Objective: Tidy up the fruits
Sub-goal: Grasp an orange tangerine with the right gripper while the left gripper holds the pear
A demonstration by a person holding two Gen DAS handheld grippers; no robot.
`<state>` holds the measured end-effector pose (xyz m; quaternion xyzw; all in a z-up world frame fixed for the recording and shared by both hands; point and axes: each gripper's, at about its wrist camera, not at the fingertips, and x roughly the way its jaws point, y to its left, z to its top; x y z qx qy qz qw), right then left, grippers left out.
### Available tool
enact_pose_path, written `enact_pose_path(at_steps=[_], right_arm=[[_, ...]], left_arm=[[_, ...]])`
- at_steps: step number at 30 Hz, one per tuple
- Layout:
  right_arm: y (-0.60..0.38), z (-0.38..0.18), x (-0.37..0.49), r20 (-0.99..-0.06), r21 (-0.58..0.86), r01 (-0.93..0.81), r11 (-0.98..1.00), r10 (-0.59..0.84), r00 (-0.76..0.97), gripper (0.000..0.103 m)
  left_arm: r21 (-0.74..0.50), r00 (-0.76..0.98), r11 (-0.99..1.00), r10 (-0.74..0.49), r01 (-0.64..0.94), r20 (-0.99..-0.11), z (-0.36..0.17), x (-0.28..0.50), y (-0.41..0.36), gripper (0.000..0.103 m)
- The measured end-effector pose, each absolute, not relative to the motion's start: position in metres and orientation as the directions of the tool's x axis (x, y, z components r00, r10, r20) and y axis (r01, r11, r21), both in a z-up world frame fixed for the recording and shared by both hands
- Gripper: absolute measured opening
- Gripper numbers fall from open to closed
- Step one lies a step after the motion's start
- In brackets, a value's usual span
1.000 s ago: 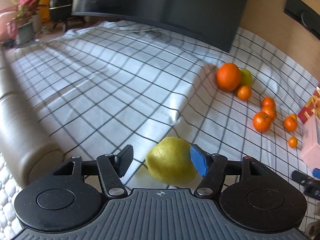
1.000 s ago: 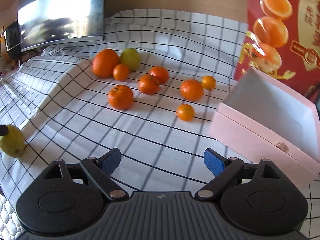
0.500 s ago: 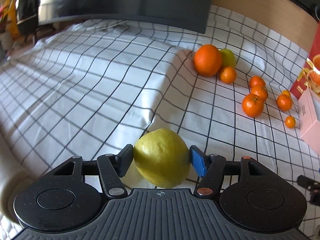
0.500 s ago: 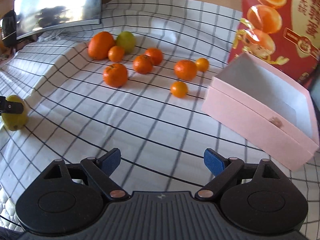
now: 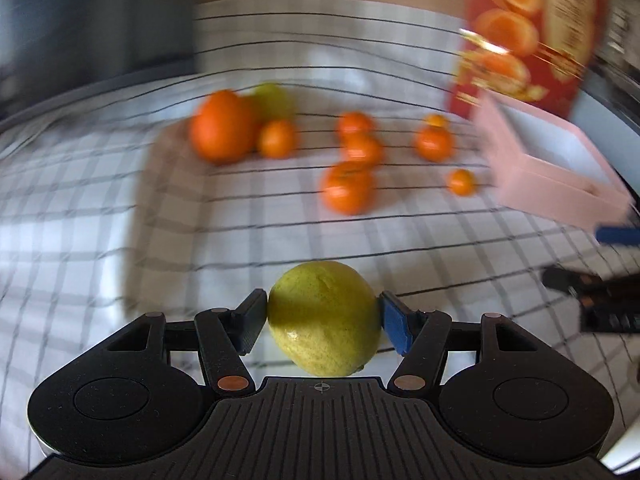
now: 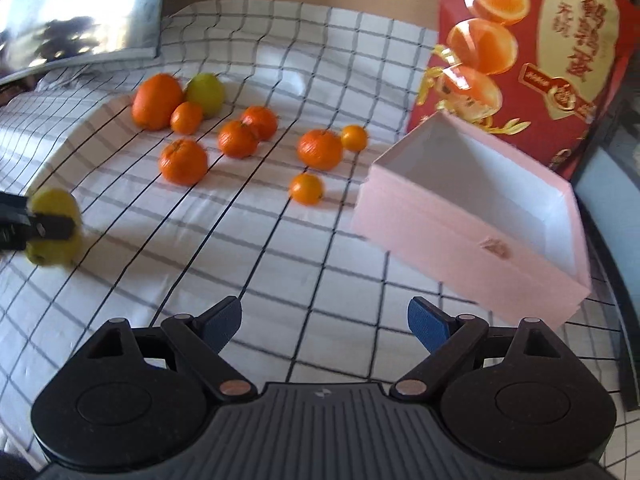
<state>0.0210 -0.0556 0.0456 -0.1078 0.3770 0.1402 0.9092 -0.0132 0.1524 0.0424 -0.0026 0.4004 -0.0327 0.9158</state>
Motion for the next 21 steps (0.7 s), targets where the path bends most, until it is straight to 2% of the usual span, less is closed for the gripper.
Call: enact_pose_path(at_steps=[5, 11, 15, 17, 19, 21], right_arm=[[-0.064, 0.051, 0.022, -0.713, -0.096, -0.251, 0.963, 0.110, 0.693, 0.091], [-0.060, 0.041, 0.024, -0.746, -0.087, -0.233, 0.969, 0.092, 0.659, 0.091], [-0.039, 0.044, 0.032, -0.742, -0.059, -0.280, 0.958, 0.146, 0.654, 0.090], [-0.025, 0.048, 0.040, -0.733, -0.037, -0.318, 0.947, 0.191, 0.654, 0.085], [-0.007, 0.051, 0.051, -0.729, -0.008, -0.362, 0.932, 0.242, 0.640, 0.072], [0.011, 0.053, 0.064, -0.730, 0.029, -0.407, 0.913, 0.298, 0.616, 0.067]], left_arm=[[-0.077, 0.664, 0.986, -0.157, 0.149, -0.731, 0.039, 0.000, 0.141, 0.067], [-0.270, 0.637, 0.961, -0.240, 0.052, -0.732, 0.036, 0.004, 0.175, 0.067], [-0.282, 0.645, 0.959, -0.217, 0.002, -0.733, 0.036, -0.005, 0.199, 0.067], [-0.289, 0.648, 0.957, -0.209, -0.017, -0.733, 0.036, -0.009, 0.211, 0.067], [-0.295, 0.652, 0.955, -0.203, -0.034, -0.731, 0.036, -0.014, 0.220, 0.067], [-0.297, 0.655, 0.954, -0.197, -0.043, -0.729, 0.037, -0.018, 0.226, 0.067]])
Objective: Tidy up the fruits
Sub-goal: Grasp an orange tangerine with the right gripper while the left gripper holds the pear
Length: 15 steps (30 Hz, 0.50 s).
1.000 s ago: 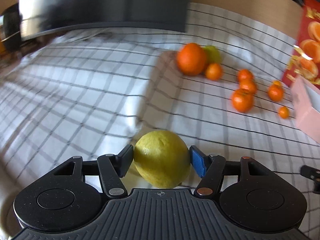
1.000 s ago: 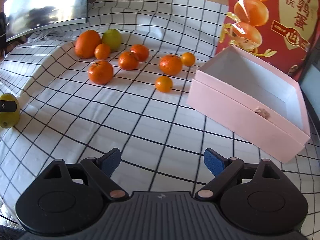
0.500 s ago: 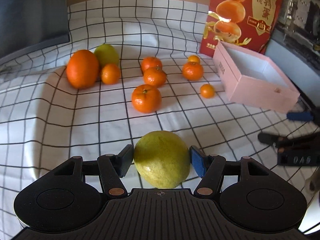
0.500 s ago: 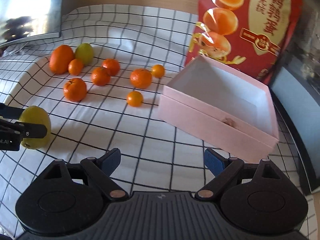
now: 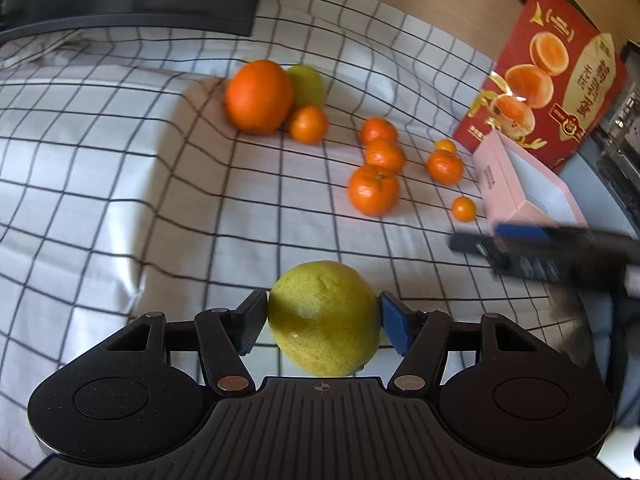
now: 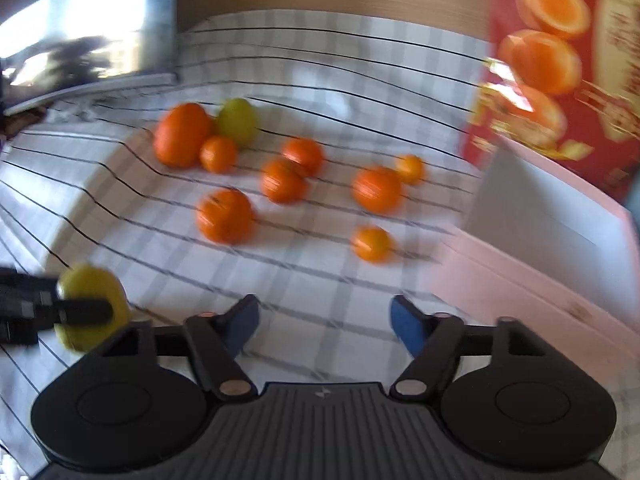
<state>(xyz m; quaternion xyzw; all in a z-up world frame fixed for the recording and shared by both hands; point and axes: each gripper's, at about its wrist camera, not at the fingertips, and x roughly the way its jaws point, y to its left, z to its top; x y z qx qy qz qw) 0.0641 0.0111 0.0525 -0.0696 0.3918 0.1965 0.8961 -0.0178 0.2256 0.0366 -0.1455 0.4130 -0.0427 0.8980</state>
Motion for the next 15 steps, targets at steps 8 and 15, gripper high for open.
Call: enact_pose_path(at_steps=[8, 15], right_arm=[[0.090, 0.045, 0.116, -0.753, 0.062, -0.506, 0.860, 0.373, 0.542, 0.066], [0.116, 0.027, 0.124, -0.797, 0.029, -0.529, 0.848, 0.339, 0.500, 0.047]], left_arm=[[-0.306, 0.672, 0.951, -0.200, -0.042, -0.713, 0.034, -0.026, 0.230, 0.067], [-0.301, 0.678, 0.954, -0.209, -0.018, -0.704, 0.033, -0.022, 0.229, 0.067]])
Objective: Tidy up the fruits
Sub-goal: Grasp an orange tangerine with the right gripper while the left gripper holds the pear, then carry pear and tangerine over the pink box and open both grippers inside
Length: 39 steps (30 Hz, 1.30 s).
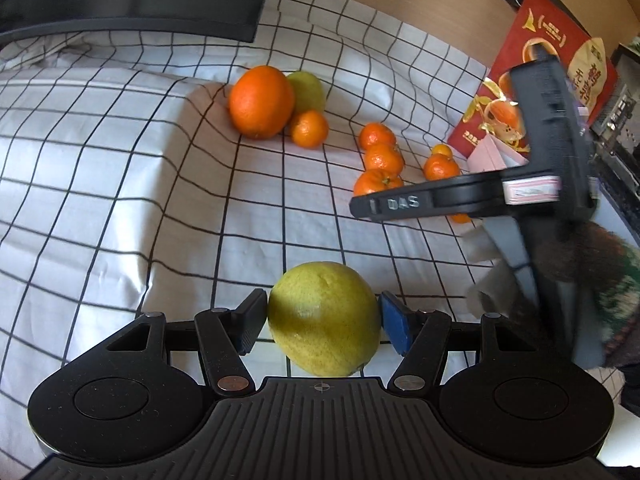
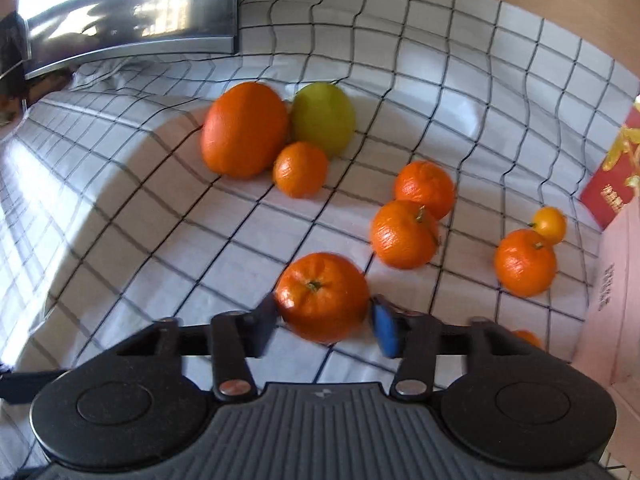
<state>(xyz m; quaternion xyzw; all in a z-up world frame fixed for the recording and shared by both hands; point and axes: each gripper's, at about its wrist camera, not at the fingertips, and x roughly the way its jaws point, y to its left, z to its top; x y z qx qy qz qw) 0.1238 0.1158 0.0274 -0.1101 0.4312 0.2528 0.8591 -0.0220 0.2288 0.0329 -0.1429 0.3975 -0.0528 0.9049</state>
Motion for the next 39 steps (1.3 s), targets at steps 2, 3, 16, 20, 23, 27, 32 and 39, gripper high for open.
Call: enact_pose_path(at_steps=[2, 3, 16, 20, 23, 27, 32, 39], right_arm=[[0.109, 0.034, 0.117, -0.790, 0.044, -0.534, 0.844, 0.356, 0.499, 0.047], [0.103, 0.038, 0.112, -0.784, 0.058, -0.535, 0.843, 0.371, 0.499, 0.047], [-0.057, 0.048, 0.045, -0.778, -0.008, -0.254, 0.967, 0.153, 0.610, 0.047], [-0.102, 0.047, 0.034, -0.779, 0.010, -0.131, 0.991, 0.090, 0.621, 0.047], [-0.127, 0.057, 0.029, -0.757, 0.036, -0.072, 0.997, 0.075, 0.649, 0.047], [-0.160, 0.092, 0.037, -0.687, 0.073, -0.032, 0.997, 0.073, 0.723, 0.047], [-0.184, 0.135, 0.081, -0.600, 0.010, -0.037, 0.999, 0.036, 0.799, 0.047], [-0.180, 0.103, 0.164, -0.725, 0.022, -0.046, 0.999, 0.048, 0.687, 0.047]], left_arm=[[-0.301, 0.672, 0.954, -0.228, 0.008, -0.705, 0.033, -0.017, 0.224, 0.067], [-0.301, 0.667, 0.953, -0.241, 0.026, -0.705, 0.033, -0.014, 0.221, 0.067], [-0.353, 0.560, 0.872, -0.489, 0.339, -0.669, 0.049, 0.024, 0.125, 0.067], [-0.398, 0.532, 0.826, -0.562, 0.398, -0.634, 0.068, 0.051, 0.097, 0.067], [-0.404, 0.541, 0.800, -0.599, 0.444, -0.590, 0.097, 0.078, 0.075, 0.067], [-0.375, 0.593, 0.773, -0.633, 0.512, -0.498, 0.149, 0.128, 0.044, 0.067], [-0.388, 0.588, 0.771, -0.636, 0.504, -0.500, 0.178, 0.211, -0.005, 0.067], [-0.275, 0.505, 0.842, -0.506, 0.464, -0.699, 0.118, 0.280, -0.075, 0.067]])
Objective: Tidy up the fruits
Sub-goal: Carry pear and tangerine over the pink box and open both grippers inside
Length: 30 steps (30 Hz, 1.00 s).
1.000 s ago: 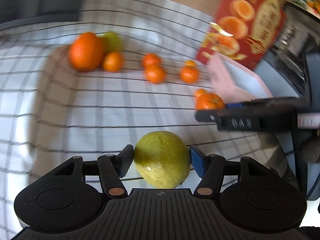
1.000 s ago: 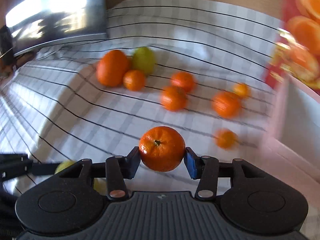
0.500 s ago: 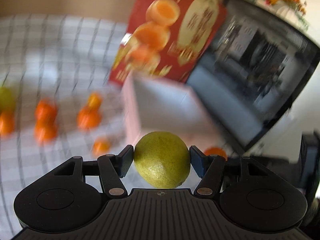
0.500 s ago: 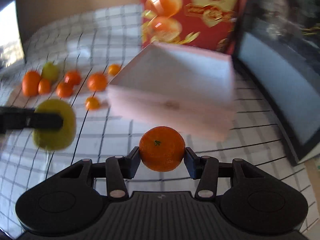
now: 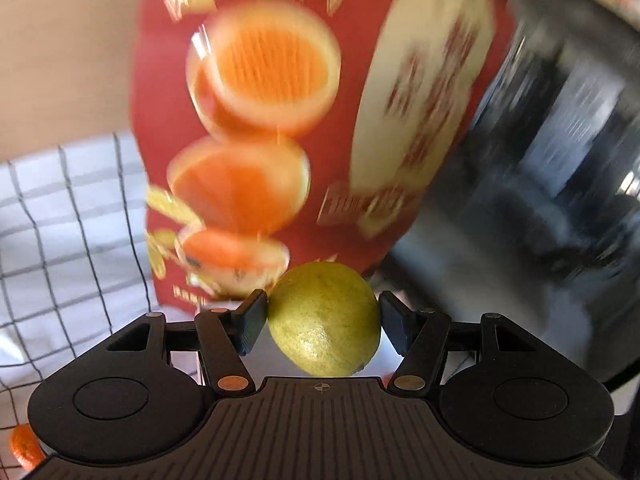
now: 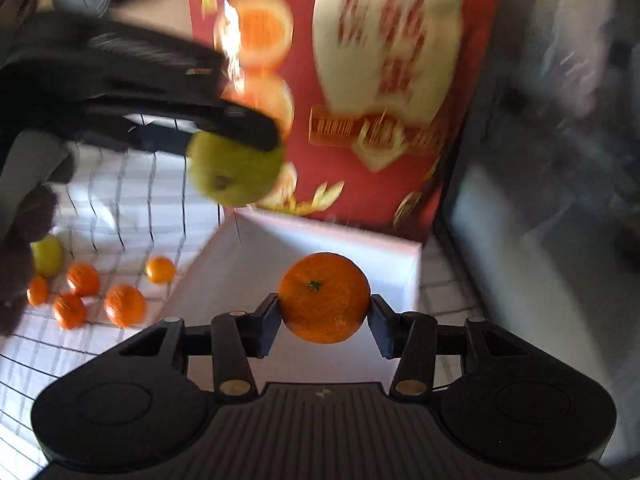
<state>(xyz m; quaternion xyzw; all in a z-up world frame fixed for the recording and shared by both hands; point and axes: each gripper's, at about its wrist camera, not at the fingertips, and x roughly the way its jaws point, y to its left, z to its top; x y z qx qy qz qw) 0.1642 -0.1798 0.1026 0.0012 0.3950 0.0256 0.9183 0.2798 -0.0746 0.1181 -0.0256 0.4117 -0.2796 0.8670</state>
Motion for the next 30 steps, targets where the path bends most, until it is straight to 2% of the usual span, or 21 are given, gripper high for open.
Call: enact_pose_path(at_steps=[4, 9, 15, 18, 23, 30], right_arm=[[-0.172, 0.067, 0.185, -0.780, 0.007, -0.063, 0.998, 0.045, 0.624, 0.047], [-0.162, 0.048, 0.190, -0.804, -0.053, -0.149, 0.987, 0.046, 0.592, 0.047], [-0.158, 0.030, 0.199, -0.843, -0.071, -0.176, 0.982, 0.035, 0.536, 0.048], [-0.156, 0.035, 0.197, -0.831, -0.082, -0.163, 0.983, 0.023, 0.556, 0.056], [-0.159, 0.063, 0.170, -0.779, -0.059, -0.154, 0.986, 0.051, 0.625, 0.059], [-0.157, 0.084, 0.097, -0.726, 0.020, -0.152, 0.988, 0.118, 0.677, 0.060]], left_arm=[[-0.216, 0.456, 0.861, -0.439, 0.461, -0.774, 0.079, 0.293, -0.092, 0.067], [-0.117, 0.456, 0.877, -0.351, 0.466, -0.818, 0.048, 0.296, -0.098, 0.067], [-0.052, 0.503, 0.873, -0.327, 0.485, -0.800, 0.033, 0.290, -0.101, 0.067], [-0.120, 0.508, 0.878, -0.375, 0.464, -0.776, 0.040, 0.288, -0.094, 0.065], [-0.278, 0.567, 0.869, -0.481, 0.410, -0.669, 0.071, 0.274, -0.059, 0.064], [-0.346, 0.720, 0.901, -0.421, 0.262, -0.552, 0.093, 0.217, 0.029, 0.063]])
